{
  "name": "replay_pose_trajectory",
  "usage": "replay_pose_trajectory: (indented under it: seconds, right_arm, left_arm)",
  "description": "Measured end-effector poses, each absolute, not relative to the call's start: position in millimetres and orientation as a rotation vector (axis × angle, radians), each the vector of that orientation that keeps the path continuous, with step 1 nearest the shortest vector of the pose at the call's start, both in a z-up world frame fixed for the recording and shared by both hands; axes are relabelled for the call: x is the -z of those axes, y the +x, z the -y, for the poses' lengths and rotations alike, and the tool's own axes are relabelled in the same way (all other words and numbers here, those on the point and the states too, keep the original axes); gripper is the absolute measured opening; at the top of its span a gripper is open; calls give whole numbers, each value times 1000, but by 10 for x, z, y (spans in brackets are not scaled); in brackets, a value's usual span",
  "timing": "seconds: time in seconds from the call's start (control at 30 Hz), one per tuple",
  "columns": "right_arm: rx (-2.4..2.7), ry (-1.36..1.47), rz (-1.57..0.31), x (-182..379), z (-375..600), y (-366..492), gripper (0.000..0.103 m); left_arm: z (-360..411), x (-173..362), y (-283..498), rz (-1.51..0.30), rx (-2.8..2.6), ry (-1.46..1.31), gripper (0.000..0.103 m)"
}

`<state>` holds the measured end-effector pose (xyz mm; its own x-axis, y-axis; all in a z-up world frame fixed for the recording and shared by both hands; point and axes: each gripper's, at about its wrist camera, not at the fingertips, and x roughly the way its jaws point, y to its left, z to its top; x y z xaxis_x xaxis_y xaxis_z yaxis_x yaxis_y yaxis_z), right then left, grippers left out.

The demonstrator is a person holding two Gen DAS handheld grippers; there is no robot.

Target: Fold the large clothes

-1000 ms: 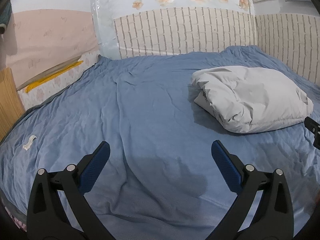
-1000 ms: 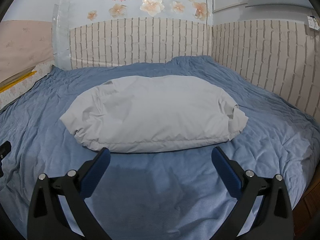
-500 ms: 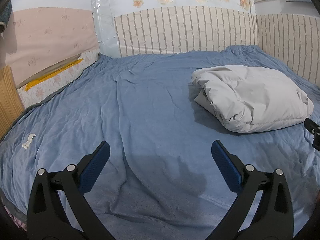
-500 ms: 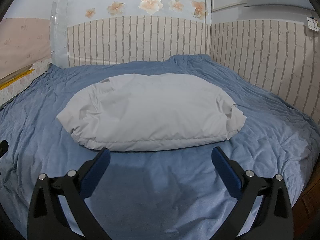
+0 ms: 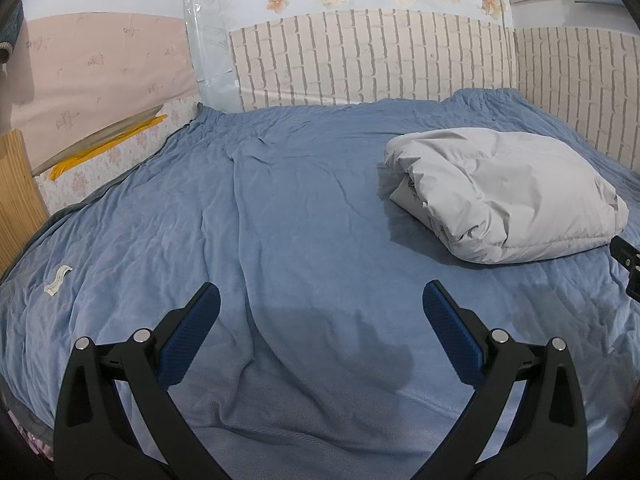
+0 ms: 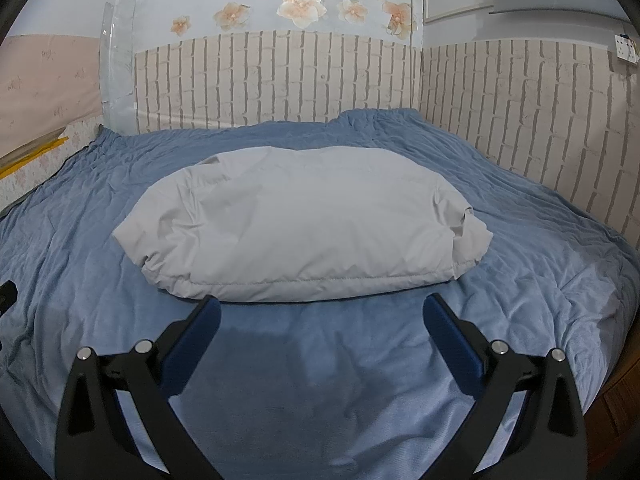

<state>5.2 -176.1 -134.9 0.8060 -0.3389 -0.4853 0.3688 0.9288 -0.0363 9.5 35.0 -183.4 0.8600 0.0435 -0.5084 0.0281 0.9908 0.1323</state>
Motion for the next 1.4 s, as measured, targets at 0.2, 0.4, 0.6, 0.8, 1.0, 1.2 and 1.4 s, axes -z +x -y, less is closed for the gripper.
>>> replay_pose_trajectory:
  seconds: [0.2, 0.4, 0.6, 0.8, 1.0, 1.2, 1.4]
  right_arm:
    - [378, 59, -509, 1351, 1772, 44, 101]
    - [379, 59, -509, 1348, 1761, 47, 101]
    - [378, 58, -511, 1354, 1771, 51, 101]
    - [378, 57, -512, 1353, 1774, 49, 101]
    - [377, 57, -512, 1351, 1779, 49, 101]
    - [376, 56, -512, 1352, 1793, 43, 101]
    - [375, 55, -514, 1350, 1805, 44, 101]
  left_arm:
    - [-352, 1838, 100, -537, -8, 138, 100]
    - [-356, 1838, 101, -538, -6, 138, 100]
    - [-356, 1850, 116, -550, -9, 135, 100]
    - [-368, 1871, 133, -564, -18, 127, 100]
    - [-358, 1869, 115, -558, -18, 133, 100]
    - [-352, 1869, 114, -558, -18, 132, 100]
    - [-337, 1871, 110, -555, -19, 135, 100]
